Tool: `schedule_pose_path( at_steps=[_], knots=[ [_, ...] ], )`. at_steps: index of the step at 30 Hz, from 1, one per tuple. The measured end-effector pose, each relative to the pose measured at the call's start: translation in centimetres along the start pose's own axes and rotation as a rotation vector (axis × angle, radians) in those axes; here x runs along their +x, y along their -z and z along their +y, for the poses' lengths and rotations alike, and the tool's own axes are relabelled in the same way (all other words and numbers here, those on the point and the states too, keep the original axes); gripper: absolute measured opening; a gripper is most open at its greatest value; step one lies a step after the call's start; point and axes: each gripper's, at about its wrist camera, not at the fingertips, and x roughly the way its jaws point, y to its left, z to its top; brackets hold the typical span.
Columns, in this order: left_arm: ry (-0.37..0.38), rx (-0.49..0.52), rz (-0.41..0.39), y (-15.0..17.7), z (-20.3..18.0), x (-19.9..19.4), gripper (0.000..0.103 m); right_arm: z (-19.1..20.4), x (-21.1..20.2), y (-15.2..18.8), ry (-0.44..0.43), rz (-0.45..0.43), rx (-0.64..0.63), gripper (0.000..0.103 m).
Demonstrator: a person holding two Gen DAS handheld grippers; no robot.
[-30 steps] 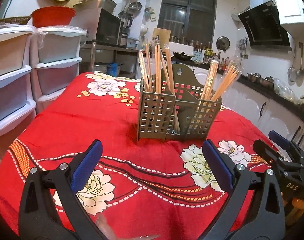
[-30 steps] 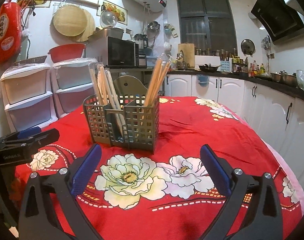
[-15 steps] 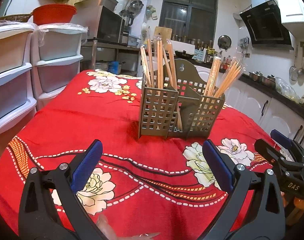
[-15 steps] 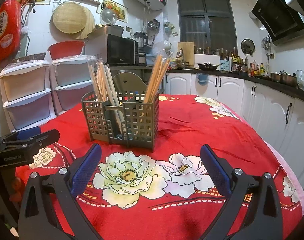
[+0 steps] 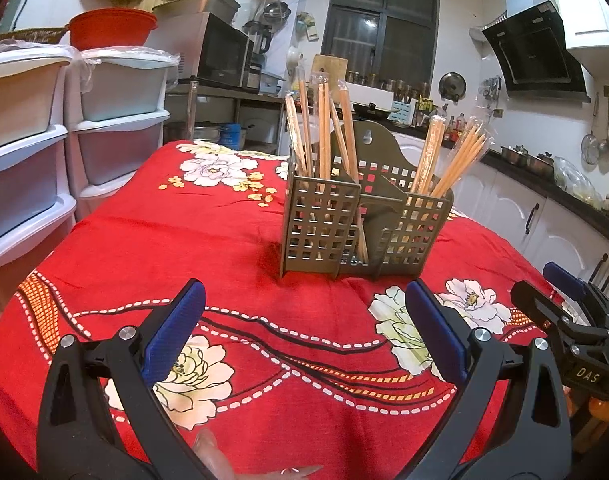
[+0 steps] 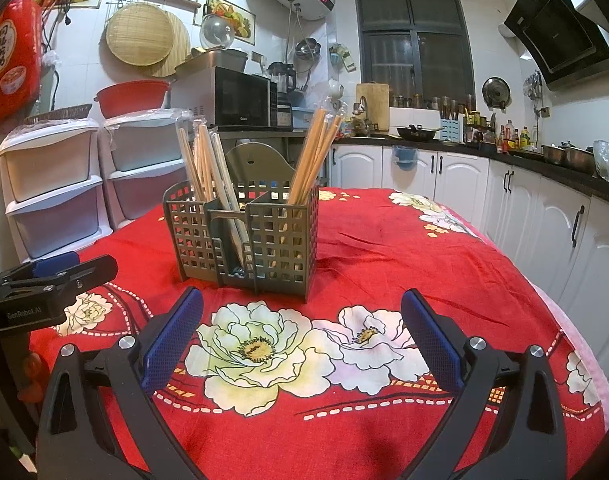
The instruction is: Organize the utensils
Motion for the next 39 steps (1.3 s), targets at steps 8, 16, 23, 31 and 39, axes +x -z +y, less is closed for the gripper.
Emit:
schedule_pose_path(
  at_steps=[8,16,23,31,39],
  knots=[
    [-0.001,-0.001,0.002,-0.04,0.09,-0.10,0.092,0.09,0.10,0.02,0.001,0.003,-0.001,0.096],
    [-0.002,-0.001,0.001,-0.04,0.10,-0.09,0.092,0.07,0.08,0.12,0.000,0.002,-0.002,0.096],
    [-0.001,-0.002,0.002,-0.05,0.12,-0.10,0.092,0.10,0.16,0.20,0.001,0.002,0.000,0.096],
    [-0.001,-0.002,0.002,-0.06,0.16,-0.11,0.092,0.08,0.15,0.18,0.002,0.003,-0.001,0.096],
    [-0.001,-0.004,0.003,-0.06,0.16,-0.12,0.092,-0.04,0.17,0.53,0.005,0.005,-0.001,0.096]
  ],
)
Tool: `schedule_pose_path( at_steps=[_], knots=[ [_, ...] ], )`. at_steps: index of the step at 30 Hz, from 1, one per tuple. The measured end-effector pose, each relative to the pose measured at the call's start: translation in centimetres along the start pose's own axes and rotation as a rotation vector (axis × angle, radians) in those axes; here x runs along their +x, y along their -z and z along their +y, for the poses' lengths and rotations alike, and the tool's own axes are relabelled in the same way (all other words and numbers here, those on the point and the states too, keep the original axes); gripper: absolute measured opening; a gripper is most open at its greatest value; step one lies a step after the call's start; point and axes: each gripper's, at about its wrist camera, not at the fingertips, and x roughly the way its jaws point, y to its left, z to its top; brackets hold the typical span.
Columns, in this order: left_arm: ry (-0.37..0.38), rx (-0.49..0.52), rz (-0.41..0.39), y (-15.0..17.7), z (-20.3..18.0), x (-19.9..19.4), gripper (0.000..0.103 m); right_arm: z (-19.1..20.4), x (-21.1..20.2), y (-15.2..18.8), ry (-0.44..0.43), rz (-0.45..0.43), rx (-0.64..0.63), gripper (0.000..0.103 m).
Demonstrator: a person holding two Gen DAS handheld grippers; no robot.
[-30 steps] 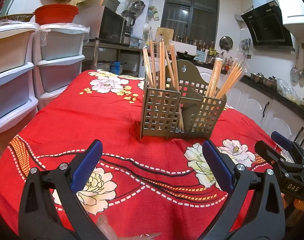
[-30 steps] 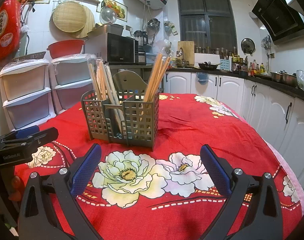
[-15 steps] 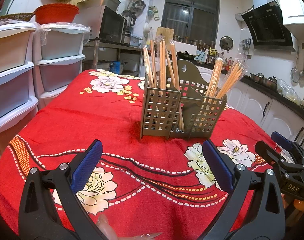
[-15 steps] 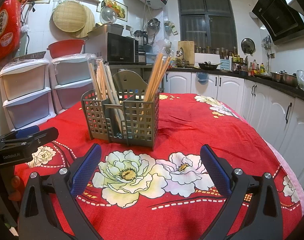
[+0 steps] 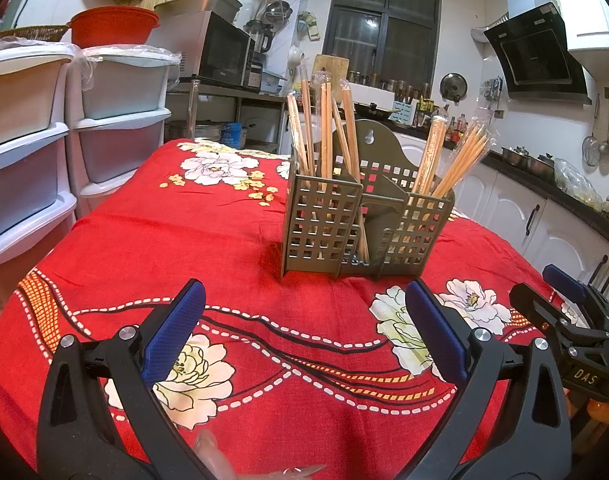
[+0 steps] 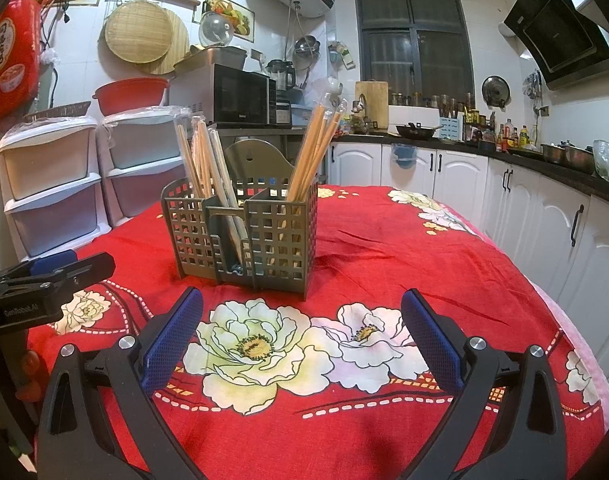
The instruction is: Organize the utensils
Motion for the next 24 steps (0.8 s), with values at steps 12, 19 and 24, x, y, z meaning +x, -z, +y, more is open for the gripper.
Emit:
schedule_pose_path(
  at_steps=[12,19,24],
  knots=[
    [0.001,-0.003,0.002,0.00,0.03,0.13,0.092,-0.02,0.01,-0.08,-0.002,0.001,-0.001,0.096],
    [0.016,-0.018,0.014,0.00,0.00,0.26,0.092,0.00,0.01,-0.10,0.000,0.001,-0.001,0.096],
    [-0.011,-0.021,0.034,0.03,-0.10,0.85,0.092,-0.03,0.01,-0.07,-0.001,0.002,-0.003,0.096]
  ],
)
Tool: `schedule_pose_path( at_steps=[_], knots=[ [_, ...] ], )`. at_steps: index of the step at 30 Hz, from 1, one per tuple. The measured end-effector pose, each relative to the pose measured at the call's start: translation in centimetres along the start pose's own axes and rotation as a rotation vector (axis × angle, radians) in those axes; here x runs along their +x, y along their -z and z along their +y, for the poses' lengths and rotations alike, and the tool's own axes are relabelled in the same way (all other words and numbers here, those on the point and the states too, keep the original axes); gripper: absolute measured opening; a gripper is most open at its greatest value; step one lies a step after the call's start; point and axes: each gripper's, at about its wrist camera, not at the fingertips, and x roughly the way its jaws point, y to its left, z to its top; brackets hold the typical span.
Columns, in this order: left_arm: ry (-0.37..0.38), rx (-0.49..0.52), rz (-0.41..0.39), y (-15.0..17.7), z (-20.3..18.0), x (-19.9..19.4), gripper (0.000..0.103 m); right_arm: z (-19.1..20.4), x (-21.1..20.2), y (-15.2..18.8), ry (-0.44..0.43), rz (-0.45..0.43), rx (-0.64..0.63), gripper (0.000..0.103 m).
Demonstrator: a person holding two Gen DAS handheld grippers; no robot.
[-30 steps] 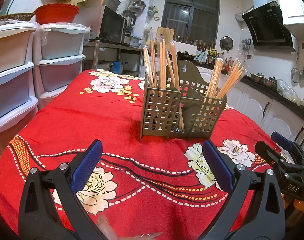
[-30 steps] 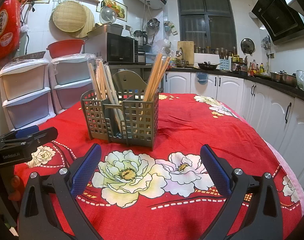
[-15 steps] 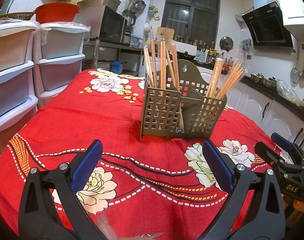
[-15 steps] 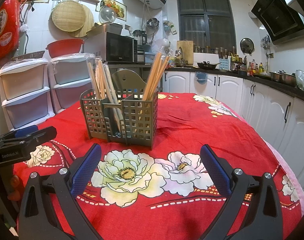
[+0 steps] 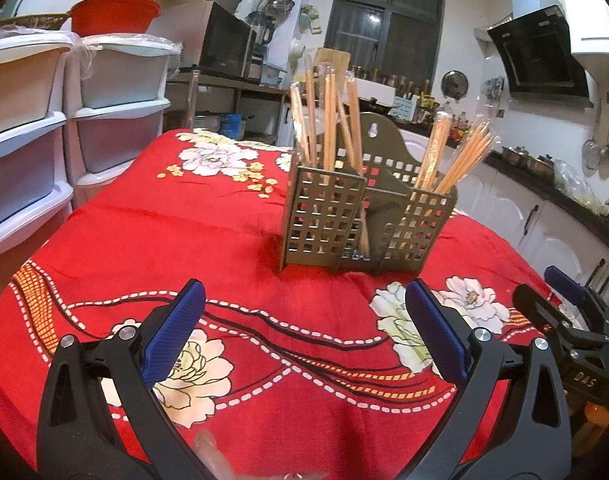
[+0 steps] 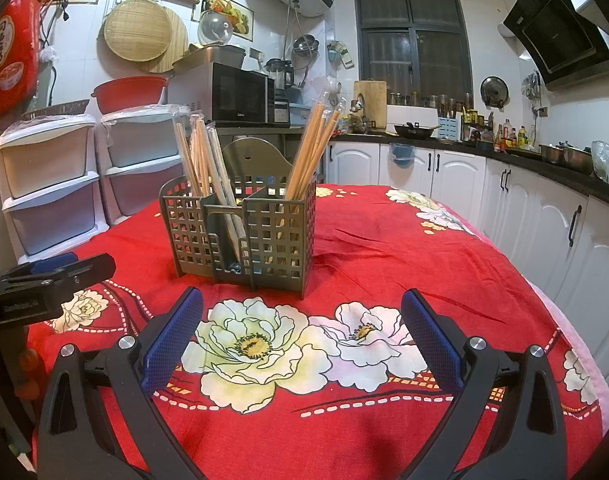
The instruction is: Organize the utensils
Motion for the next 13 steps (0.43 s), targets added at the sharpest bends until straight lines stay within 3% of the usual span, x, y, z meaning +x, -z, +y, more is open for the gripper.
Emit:
schedule_pose_path(
  at_steps=[3,8,11,13],
  knots=[
    [-0.031,0.000,0.030,0.1,0.0,0.6,0.092,0.0,0.0,-0.1,0.000,0.000,0.000,0.096],
    [-0.020,-0.035,0.051,-0.2,0.6,0.6,0.092,-0.3,0.1,-0.1,-0.006,0.010,0.005,0.096],
    [-0.065,-0.053,0.131,-1.3,2.9,1.4,0.092,-3.2,1.3,-0.9,0.003,0.080,0.064,0.096],
    [-0.158,-0.041,0.184,-2.3,5.2,2.3,0.092,-6.7,3.8,-1.8,0.125,0.194,0.056,0.096]
  ],
)
